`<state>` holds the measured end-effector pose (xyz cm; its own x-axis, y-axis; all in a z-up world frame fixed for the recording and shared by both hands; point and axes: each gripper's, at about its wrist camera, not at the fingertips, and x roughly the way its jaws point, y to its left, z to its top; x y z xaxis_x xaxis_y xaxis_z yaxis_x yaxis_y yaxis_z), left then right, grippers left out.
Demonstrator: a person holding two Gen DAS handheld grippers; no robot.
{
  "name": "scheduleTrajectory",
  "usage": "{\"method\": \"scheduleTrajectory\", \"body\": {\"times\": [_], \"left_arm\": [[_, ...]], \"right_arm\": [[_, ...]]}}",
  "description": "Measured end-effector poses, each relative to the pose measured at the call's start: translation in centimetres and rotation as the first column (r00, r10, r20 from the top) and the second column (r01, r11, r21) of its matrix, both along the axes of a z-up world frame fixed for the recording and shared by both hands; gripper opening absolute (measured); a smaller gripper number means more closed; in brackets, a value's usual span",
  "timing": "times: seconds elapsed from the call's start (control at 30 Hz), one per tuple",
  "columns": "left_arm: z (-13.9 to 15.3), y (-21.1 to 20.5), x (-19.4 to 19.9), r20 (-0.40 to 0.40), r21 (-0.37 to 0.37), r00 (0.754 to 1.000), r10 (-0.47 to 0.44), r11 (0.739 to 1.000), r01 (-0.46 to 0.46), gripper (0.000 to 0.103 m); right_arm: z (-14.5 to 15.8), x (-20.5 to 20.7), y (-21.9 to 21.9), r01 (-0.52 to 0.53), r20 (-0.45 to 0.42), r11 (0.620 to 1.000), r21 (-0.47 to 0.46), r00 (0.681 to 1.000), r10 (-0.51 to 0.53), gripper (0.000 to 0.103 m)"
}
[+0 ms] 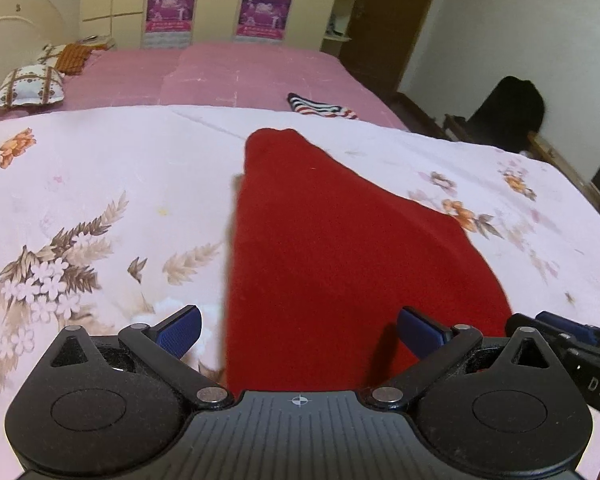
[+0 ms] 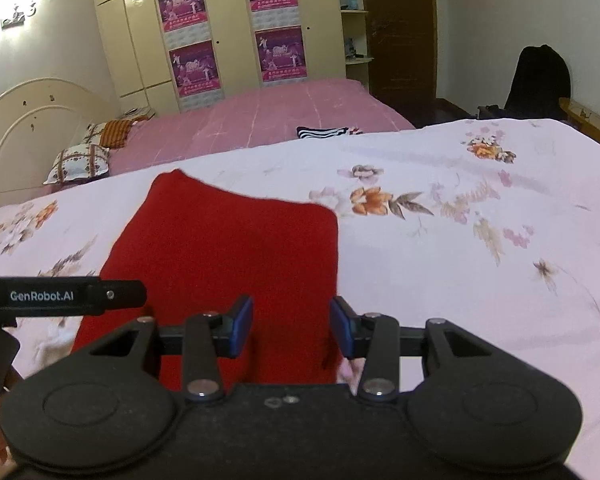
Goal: Fold small clothes
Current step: 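Position the right tool at the red sweater strip's end and grasp it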
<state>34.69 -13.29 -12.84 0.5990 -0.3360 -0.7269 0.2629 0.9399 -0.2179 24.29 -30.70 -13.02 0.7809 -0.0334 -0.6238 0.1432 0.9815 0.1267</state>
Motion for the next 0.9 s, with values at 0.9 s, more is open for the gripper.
{"method": "scheduleTrajectory", "body": {"times": [0.9], "left_arm": [[-3.0,0.0,1.5,-0.116,-0.127,0.987,-0.11,0.987,0.095,0.103]], "right_arm": [[-3.4,2.6,-2.8,-0.005,-0.088,0.989,0.15,0.996,0.018,0.069]]}}
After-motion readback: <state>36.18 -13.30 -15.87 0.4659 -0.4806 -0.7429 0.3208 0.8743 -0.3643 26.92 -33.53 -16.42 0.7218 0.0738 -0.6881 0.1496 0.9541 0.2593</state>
